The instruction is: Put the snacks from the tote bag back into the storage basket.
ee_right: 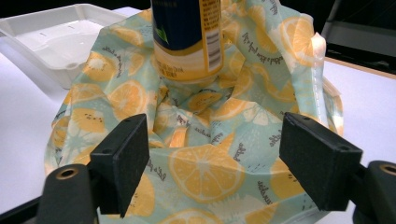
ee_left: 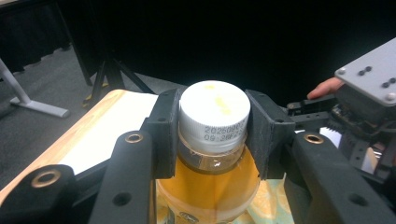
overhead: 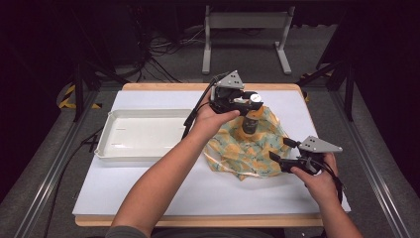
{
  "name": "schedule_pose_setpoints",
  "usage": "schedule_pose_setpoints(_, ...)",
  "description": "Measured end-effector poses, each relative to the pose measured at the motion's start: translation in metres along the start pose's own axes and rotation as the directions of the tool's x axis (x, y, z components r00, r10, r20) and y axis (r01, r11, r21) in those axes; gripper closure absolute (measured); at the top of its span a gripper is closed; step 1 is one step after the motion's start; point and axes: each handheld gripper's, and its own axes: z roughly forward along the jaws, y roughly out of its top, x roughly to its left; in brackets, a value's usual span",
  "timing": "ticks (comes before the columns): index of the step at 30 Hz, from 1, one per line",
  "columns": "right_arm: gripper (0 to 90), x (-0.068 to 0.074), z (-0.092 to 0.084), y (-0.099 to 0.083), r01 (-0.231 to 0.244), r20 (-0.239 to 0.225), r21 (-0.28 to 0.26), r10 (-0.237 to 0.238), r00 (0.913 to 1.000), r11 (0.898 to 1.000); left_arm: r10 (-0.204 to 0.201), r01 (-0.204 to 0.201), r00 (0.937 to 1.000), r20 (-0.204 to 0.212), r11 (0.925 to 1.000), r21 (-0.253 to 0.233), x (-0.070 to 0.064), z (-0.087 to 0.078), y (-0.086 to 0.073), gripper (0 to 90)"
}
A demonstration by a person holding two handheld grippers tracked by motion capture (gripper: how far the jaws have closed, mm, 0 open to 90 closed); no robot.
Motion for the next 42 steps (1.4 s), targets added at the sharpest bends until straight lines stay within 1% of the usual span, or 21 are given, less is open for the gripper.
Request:
schedule_pose_setpoints(1,24.7,0.0,0.0,0.0,-0.002,0.0,-0.004,0.002,1.0,1.0,0.003,-0.003,1.0,0.002,1.0,-0.006,-0.001,-0.001,0.002,58.2)
schedule_pose_setpoints(3,24.7,-0.001,0.0,0.0,-0.003,0.001,-0.005,0.003,1.0,1.0,0.008,-0.008,0.9999,0.01,1.0,-0.003,-0.003,-0.003,0.006,58.3)
schedule_pose_setpoints(8,24.8,-0.001,0.0,-0.001,-0.003,0.002,-0.001,0.003,1.0,1.0,0.011,-0.011,0.9998,0.016,0.9998,-0.016,-0.007,-0.007,0.014,58.2)
schedule_pose_setpoints(10,24.7,0.0,0.0,-0.001,-0.004,-0.001,0.0,0.004,1.0,1.0,0.02,-0.019,0.9996,0.02,0.9997,-0.014,-0.008,-0.009,0.017,58.2)
schedule_pose_setpoints(12,24.8,0.0,0.0,-0.001,-0.003,-0.002,-0.001,0.003,1.0,1.0,0.017,-0.017,0.9996,0.023,0.9998,-0.006,-0.009,-0.01,0.02,58.2)
schedule_pose_setpoints(15,24.9,-0.001,0.0,0.0,-0.005,0.002,-0.004,0.005,1.0,1.0,0.015,-0.015,0.9995,0.027,0.9997,-0.019,-0.01,-0.015,0.023,58.3)
schedule_pose_setpoints(17,24.9,-0.001,0.0,-0.001,-0.003,0.0,-0.001,0.003,1.0,1.0,0.015,-0.014,0.9997,0.02,0.9997,-0.022,-0.011,-0.019,0.023,58.3)
schedule_pose_setpoints(21,24.9,-0.001,0.001,-0.001,-0.005,-0.003,0.0,0.005,1.0,1.0,0.023,-0.023,0.9997,0.011,0.9993,-0.03,-0.013,-0.031,0.022,58.2)
schedule_pose_setpoints(28,24.9,0.001,0.003,-0.001,-0.002,-0.008,0.007,0.002,1.0,1.0,0.023,-0.024,0.9997,-0.006,0.9993,-0.029,-0.016,-0.05,0.018,58.2)
schedule_pose_setpoints(29,24.9,0.001,0.003,-0.001,-0.003,-0.01,0.008,0.003,0.9999,1.0,0.028,-0.028,0.9996,-0.005,0.9993,-0.026,-0.016,-0.052,0.017,58.2)
schedule_pose_setpoints(30,24.9,0.001,0.004,-0.001,-0.003,-0.011,0.008,0.004,0.9999,1.0,0.026,-0.027,0.9996,-0.01,0.9995,-0.018,-0.016,-0.059,0.015,58.2)
schedule_pose_setpoints(33,24.9,0.002,0.004,-0.001,-0.002,-0.013,0.013,0.002,0.9999,1.0,0.026,-0.026,0.9995,-0.016,0.9995,-0.015,-0.016,-0.068,0.011,58.2)
schedule_pose_setpoints(34,24.9,0.002,0.005,-0.001,-0.001,-0.013,0.013,0.001,0.9999,1.0,0.018,-0.018,0.9996,-0.02,0.9997,-0.018,-0.016,-0.072,0.009,58.2)
schedule_pose_setpoints(36,24.9,0.002,0.005,-0.001,0.001,-0.015,0.013,0.0,0.9999,1.0,0.015,-0.015,0.9995,-0.027,0.9998,-0.012,-0.016,-0.077,0.006,58.2)
schedule_pose_setpoints(37,24.9,0.002,0.005,-0.001,-0.002,-0.014,0.017,0.003,0.9999,1.0,0.02,-0.02,0.9993,-0.032,0.9998,-0.008,-0.015,-0.08,0.006,58.2)
schedule_pose_setpoints(38,24.9,0.002,0.006,-0.002,-0.002,-0.014,0.018,0.002,0.9999,1.0,0.016,-0.016,0.9992,-0.037,0.9998,-0.006,-0.016,-0.083,0.005,58.2)
schedule_pose_setpoints(39,24.9,0.002,0.006,-0.002,0.0,-0.014,0.019,0.0,0.9999,1.0,0.025,-0.025,0.9989,-0.039,0.9997,0.002,-0.016,-0.086,0.004,58.2)
schedule_pose_setpoints(42,24.9,0.002,0.006,-0.002,0.0,-0.013,0.019,0.0,0.9999,1.0,0.021,-0.02,0.9989,-0.043,0.9998,0.005,-0.017,-0.095,0.001,58.2)
